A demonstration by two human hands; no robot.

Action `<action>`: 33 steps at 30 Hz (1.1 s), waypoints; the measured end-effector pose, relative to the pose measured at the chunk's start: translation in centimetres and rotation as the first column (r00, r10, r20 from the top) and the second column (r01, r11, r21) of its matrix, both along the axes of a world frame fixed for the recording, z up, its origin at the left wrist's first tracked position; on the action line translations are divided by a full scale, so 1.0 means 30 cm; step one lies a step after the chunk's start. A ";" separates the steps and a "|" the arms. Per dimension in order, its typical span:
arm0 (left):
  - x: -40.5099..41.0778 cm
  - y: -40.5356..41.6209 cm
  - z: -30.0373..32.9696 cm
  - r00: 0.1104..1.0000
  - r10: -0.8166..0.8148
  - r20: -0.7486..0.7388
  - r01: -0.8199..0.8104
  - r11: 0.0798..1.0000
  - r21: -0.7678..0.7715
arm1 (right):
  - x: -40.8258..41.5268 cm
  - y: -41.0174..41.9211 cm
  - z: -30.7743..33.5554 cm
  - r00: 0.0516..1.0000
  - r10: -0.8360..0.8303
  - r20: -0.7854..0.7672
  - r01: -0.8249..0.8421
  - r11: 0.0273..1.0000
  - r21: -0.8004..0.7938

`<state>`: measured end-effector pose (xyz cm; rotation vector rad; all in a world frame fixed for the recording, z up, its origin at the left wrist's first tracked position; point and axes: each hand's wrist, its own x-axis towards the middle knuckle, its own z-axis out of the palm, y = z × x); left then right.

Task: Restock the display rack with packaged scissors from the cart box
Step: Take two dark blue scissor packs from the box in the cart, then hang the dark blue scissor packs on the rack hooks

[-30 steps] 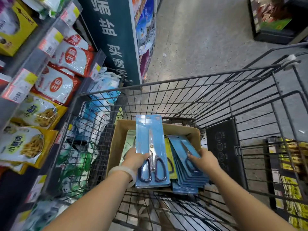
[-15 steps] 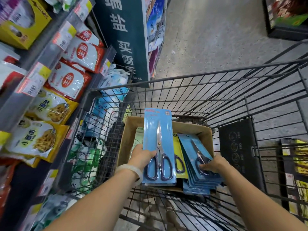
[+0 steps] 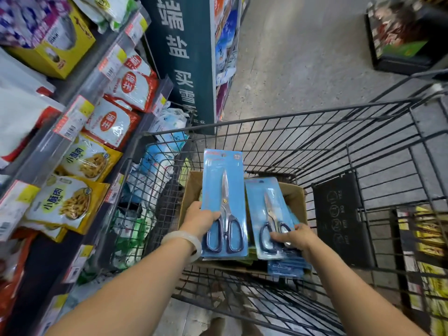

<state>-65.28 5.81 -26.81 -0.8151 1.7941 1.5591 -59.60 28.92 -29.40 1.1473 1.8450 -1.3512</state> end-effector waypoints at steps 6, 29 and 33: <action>0.017 -0.058 0.076 0.996 0.025 -0.089 -0.025 1.000 -0.002 | 0.007 -0.060 0.135 0.946 -0.065 -0.319 0.024 0.991 -0.132; 1.010 -0.307 0.496 0.636 0.670 -0.383 -0.659 0.730 0.183 | 0.462 -0.399 0.498 0.660 0.378 -0.649 -0.648 0.723 -0.239; 1.266 -0.391 0.531 0.518 0.754 -0.405 -0.753 0.626 0.204 | 0.603 -0.547 0.527 0.579 0.446 -0.683 -0.751 0.617 -0.234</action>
